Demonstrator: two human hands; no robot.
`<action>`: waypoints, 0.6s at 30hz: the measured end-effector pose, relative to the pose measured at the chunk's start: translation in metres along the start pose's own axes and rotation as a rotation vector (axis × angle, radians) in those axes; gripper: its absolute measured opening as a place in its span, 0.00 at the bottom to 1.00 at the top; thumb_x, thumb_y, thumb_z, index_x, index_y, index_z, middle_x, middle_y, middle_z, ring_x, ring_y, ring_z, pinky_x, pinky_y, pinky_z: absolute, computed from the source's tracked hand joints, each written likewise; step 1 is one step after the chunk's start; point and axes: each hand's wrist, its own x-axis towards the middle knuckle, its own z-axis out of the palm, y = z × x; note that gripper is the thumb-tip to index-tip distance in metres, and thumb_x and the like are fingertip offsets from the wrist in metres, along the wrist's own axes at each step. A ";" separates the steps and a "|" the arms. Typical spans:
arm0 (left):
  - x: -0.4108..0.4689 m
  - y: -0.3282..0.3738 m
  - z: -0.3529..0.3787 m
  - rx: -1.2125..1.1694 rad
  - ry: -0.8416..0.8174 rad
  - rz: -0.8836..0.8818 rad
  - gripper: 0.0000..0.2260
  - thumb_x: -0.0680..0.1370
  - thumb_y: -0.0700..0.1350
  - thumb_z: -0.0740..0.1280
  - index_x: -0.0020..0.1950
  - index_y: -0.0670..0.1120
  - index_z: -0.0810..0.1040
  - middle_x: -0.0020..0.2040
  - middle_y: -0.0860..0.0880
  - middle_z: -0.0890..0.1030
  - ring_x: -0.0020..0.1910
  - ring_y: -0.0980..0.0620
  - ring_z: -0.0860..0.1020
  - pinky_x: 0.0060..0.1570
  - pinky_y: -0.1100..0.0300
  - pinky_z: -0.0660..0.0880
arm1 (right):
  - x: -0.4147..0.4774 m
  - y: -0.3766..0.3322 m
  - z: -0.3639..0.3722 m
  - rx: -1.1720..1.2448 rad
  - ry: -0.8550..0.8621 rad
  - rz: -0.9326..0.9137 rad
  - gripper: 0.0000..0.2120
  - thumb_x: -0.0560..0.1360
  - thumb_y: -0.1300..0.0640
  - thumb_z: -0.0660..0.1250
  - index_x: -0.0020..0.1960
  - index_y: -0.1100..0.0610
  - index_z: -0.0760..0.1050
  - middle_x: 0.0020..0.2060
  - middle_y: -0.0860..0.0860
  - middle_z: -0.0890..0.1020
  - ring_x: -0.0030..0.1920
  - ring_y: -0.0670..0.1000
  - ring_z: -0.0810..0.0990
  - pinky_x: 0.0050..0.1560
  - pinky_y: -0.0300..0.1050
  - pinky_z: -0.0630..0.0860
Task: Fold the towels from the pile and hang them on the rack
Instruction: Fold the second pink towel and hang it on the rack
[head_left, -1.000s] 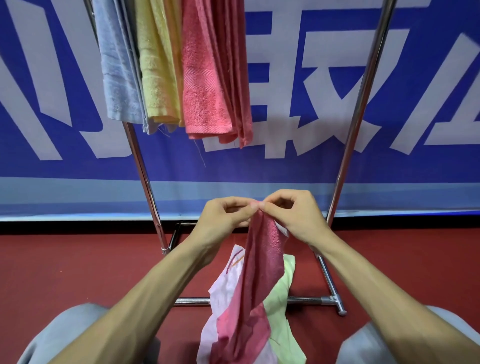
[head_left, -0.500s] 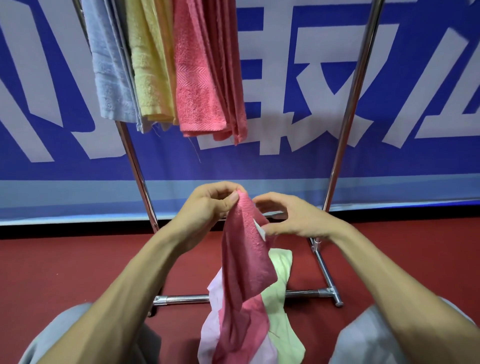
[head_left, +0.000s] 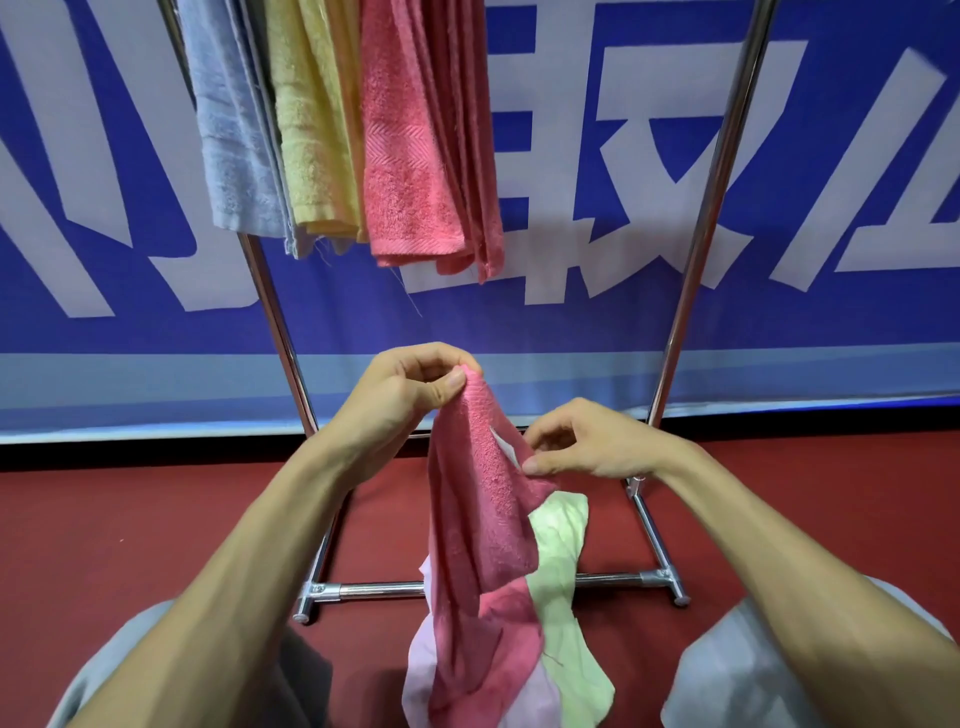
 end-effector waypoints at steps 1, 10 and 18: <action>0.000 0.001 0.000 -0.009 -0.016 -0.006 0.03 0.74 0.36 0.66 0.42 0.41 0.78 0.35 0.51 0.79 0.36 0.56 0.76 0.42 0.67 0.72 | -0.001 -0.002 0.001 -0.011 -0.019 -0.001 0.04 0.73 0.61 0.72 0.46 0.62 0.82 0.37 0.50 0.82 0.37 0.44 0.77 0.42 0.36 0.74; 0.006 -0.005 -0.007 0.213 0.321 -0.025 0.07 0.76 0.36 0.68 0.42 0.46 0.82 0.39 0.47 0.80 0.40 0.54 0.76 0.47 0.59 0.72 | 0.000 0.010 -0.011 -0.192 0.223 0.094 0.07 0.70 0.57 0.74 0.37 0.53 0.76 0.28 0.44 0.80 0.29 0.41 0.75 0.37 0.38 0.72; 0.010 -0.009 -0.014 0.255 0.612 -0.006 0.04 0.71 0.40 0.75 0.41 0.48 0.83 0.39 0.44 0.84 0.39 0.51 0.81 0.49 0.51 0.80 | -0.001 -0.001 -0.019 0.297 0.745 -0.022 0.07 0.66 0.65 0.77 0.36 0.57 0.80 0.28 0.49 0.80 0.29 0.40 0.77 0.33 0.33 0.76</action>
